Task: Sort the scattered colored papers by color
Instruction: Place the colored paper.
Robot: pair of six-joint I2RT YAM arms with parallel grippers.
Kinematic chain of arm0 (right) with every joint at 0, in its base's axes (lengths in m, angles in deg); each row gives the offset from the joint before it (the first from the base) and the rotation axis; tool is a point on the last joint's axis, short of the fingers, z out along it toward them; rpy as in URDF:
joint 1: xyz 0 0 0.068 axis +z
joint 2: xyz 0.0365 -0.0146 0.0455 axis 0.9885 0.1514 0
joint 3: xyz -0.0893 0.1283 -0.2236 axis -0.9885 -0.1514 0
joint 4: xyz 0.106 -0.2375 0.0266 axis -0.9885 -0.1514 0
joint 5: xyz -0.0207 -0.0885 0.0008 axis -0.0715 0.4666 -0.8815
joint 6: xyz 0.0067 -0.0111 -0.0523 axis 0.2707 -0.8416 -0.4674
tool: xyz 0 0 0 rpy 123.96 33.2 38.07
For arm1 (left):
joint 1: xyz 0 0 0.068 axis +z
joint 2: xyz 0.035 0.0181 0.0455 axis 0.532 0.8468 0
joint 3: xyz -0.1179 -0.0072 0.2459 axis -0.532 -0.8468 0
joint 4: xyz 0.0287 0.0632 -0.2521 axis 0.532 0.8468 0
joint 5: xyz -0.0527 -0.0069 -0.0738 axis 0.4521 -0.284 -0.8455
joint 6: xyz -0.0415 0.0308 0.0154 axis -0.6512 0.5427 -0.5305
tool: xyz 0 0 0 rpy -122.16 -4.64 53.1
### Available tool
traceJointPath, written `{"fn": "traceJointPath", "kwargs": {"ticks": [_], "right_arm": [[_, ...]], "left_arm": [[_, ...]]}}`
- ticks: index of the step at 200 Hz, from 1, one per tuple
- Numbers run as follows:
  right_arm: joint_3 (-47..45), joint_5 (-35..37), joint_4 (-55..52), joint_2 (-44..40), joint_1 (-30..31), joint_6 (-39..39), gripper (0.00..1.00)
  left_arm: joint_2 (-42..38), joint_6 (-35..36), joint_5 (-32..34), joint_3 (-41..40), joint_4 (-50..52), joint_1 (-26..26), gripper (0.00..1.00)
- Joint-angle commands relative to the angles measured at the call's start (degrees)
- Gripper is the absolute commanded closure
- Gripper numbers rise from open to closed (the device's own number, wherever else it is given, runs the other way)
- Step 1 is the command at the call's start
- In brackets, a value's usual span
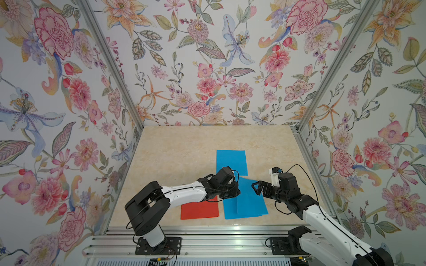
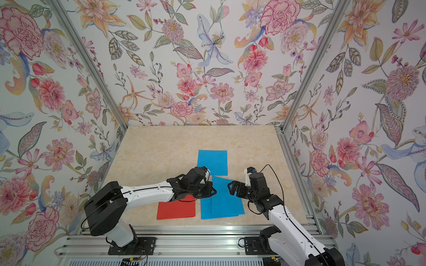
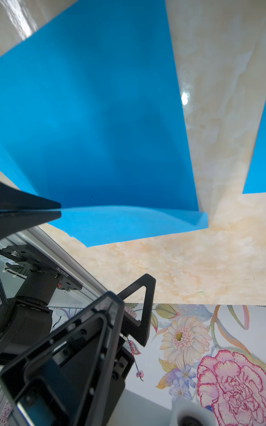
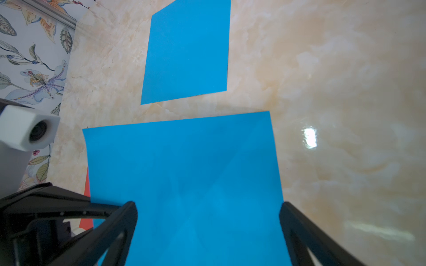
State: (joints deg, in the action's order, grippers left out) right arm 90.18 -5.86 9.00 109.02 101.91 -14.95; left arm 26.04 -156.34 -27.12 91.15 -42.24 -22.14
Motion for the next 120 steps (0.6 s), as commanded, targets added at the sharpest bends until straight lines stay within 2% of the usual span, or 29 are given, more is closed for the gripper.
{"fn": "traceJointPath", "kwargs": {"ticks": [1,120], "right_arm": [[-0.5,1.04,1.53,0.89,0.41,0.68,0.0],[-0.85,0.0,5.36,4.37,1.77,1.19,0.0]], "left_arm": [[-1.6,0.39,1.19,-1.0,0.84,0.71,1.0],[-3.39,3.03,-2.22,-1.99,5.0,2.99,1.0]]}}
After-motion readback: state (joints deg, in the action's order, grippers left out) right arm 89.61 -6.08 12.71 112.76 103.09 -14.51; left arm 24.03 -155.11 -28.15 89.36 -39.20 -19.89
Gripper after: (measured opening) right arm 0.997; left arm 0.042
